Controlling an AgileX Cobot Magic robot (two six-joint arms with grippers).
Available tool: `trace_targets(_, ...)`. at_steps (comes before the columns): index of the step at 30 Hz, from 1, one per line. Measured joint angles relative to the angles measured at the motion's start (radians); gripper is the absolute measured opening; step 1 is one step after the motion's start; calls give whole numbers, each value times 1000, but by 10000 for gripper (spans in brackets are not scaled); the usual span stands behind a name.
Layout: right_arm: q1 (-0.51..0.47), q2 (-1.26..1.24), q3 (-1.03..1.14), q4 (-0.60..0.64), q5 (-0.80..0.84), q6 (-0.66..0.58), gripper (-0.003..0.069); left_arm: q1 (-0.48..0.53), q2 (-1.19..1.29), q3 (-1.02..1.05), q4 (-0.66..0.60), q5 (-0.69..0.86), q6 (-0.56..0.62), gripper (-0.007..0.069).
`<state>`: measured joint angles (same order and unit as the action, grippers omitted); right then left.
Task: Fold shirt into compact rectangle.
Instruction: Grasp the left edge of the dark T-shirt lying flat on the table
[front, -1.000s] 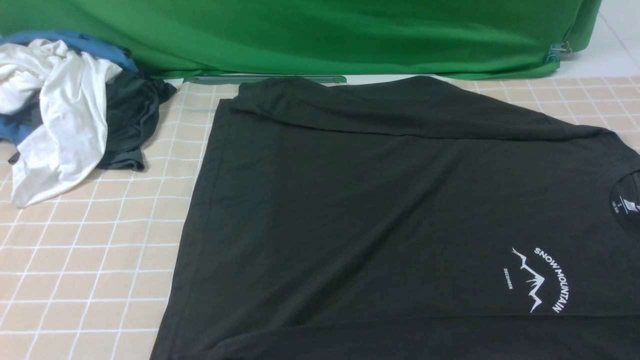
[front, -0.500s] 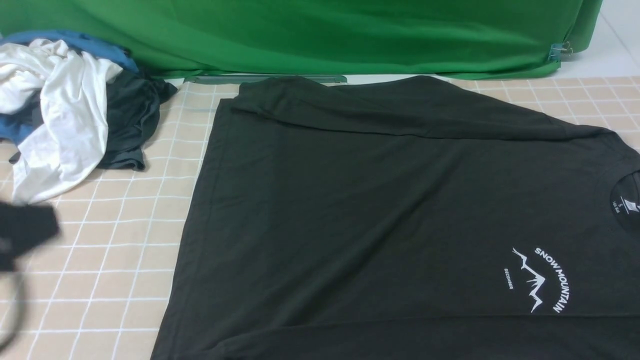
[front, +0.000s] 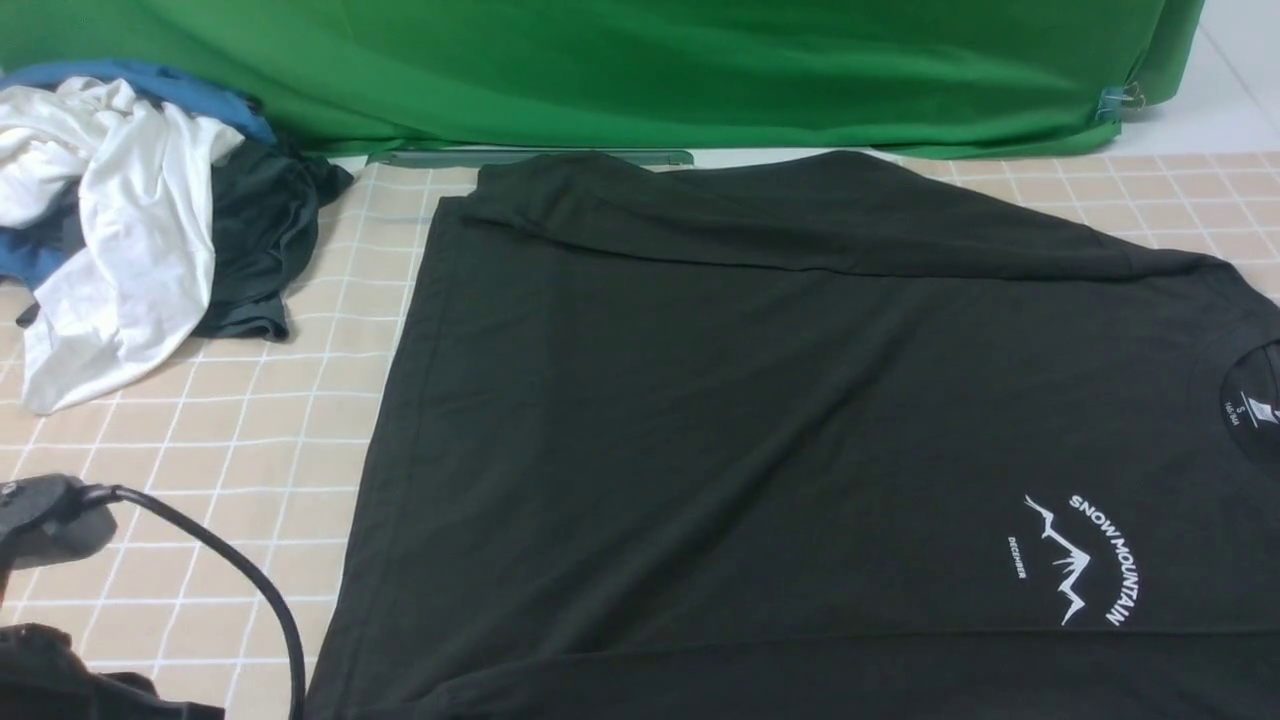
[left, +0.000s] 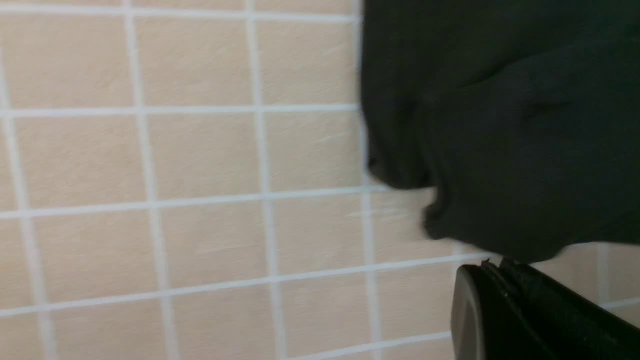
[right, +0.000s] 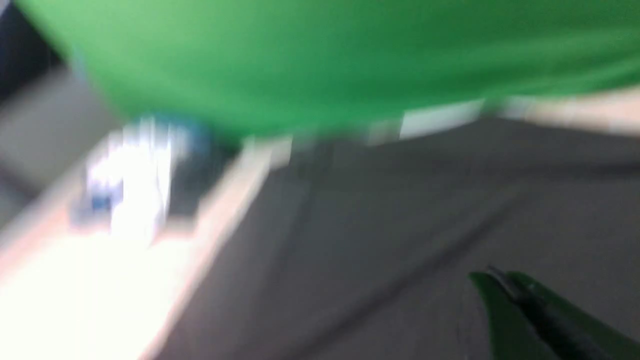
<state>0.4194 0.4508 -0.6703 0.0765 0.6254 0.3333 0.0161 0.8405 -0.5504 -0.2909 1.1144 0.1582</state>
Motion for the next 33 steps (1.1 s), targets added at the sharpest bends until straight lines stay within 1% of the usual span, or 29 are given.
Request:
trace_targets(1,39,54,-32,0,46,-22,36,-5,12,-14,41,9,-13,15)
trace_targets(2,46,75,-37,0,53,-26,36,-5,12,-14,49,11,-13,15)
trace_targets(3,98,132,-65,0,86,-49,36,-15,31,-43,106,26,-46,15)
trace_targets(5,180,226,-78,0,90,-63,36,-30,71,-111,164,40,-84,15)
trace_targets(8,264,306,-75,1,69,-69,36,-70,116,-193,157,37,-89,15)
trace_targets(10,312,347,-71,1,50,-66,36,-133,144,-223,141,33,-97,15)
trace_targets(11,328,361,-71,1,38,-65,36,-174,157,-225,141,28,-111,15)
trace_targets(12,332,368,-71,1,35,-65,36,-183,162,-225,141,28,-115,15)
trace_targets(14,367,399,-71,2,3,-64,36,-290,196,-218,161,12,-175,15)
trace_targets(15,376,416,-71,3,-8,-60,36,-349,218,-207,190,-12,-220,15)
trace_targets(16,378,418,-71,4,-9,-59,36,-368,222,-202,195,-15,-236,15)
trace_targets(17,382,428,-71,4,-17,-57,36,-424,263,-185,223,-53,-289,15)
trace_targets(19,384,436,-71,4,-23,-53,36,-476,316,-171,246,-105,-332,17)
trace_targets(21,384,437,-71,4,-33,-53,36,-506,370,-169,249,-143,-350,20)
trace_targets(24,384,437,-71,4,-40,-52,36,-519,440,-169,246,-187,-361,27)
trace_targets(29,384,437,-71,4,-43,-51,38,-520,570,-169,255,-226,-360,149)
trace_targets(31,384,437,-71,4,-43,-51,39,-520,616,-169,255,-246,-358,243)
trace_targets(33,384,437,-71,4,-43,-52,42,-520,650,-169,255,-256,-358,311)
